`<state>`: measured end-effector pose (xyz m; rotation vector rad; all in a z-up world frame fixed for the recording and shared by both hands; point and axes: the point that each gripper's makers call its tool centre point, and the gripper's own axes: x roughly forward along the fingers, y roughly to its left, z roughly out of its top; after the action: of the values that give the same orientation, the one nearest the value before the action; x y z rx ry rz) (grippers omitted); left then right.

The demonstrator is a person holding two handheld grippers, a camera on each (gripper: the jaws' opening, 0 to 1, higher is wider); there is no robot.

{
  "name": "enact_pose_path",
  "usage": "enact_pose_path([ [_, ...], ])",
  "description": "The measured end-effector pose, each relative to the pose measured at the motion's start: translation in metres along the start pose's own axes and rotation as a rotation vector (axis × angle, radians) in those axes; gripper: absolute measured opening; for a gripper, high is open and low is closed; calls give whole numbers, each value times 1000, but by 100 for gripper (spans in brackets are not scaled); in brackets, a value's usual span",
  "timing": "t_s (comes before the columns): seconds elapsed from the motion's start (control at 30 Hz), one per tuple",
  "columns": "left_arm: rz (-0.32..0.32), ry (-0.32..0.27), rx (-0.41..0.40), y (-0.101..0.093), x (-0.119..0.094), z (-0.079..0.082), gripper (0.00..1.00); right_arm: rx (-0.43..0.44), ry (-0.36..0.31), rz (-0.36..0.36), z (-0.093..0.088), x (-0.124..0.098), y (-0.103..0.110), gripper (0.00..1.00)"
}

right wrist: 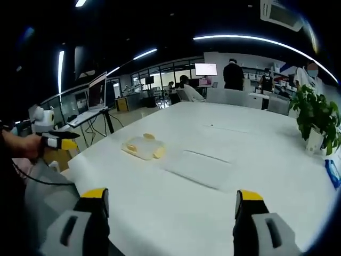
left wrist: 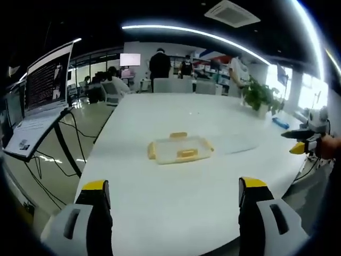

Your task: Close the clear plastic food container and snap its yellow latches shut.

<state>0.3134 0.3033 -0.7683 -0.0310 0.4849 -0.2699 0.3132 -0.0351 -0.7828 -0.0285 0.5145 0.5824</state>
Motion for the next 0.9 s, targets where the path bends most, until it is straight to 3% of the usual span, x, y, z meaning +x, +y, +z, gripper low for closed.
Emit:
enact_pose_path([
  [0.23,-17,12,12,-2,1,-1,98,3,10,2,-3,-1,-1,100],
  [0.33,-19,14,-4,-2,1,-1,98,-3,63,-6,-14,1,-3,98],
  [0.53,-20,29,-11,-3,2,-6,97,24,50,8,-16,-1,4,99],
  [0.7,-9,44,2,-1,2,-9,96,-34,73,20,-21,-3,10,99],
  [0.9,-17,58,12,-5,1,-14,95,-21,81,36,-25,-4,13,99],
])
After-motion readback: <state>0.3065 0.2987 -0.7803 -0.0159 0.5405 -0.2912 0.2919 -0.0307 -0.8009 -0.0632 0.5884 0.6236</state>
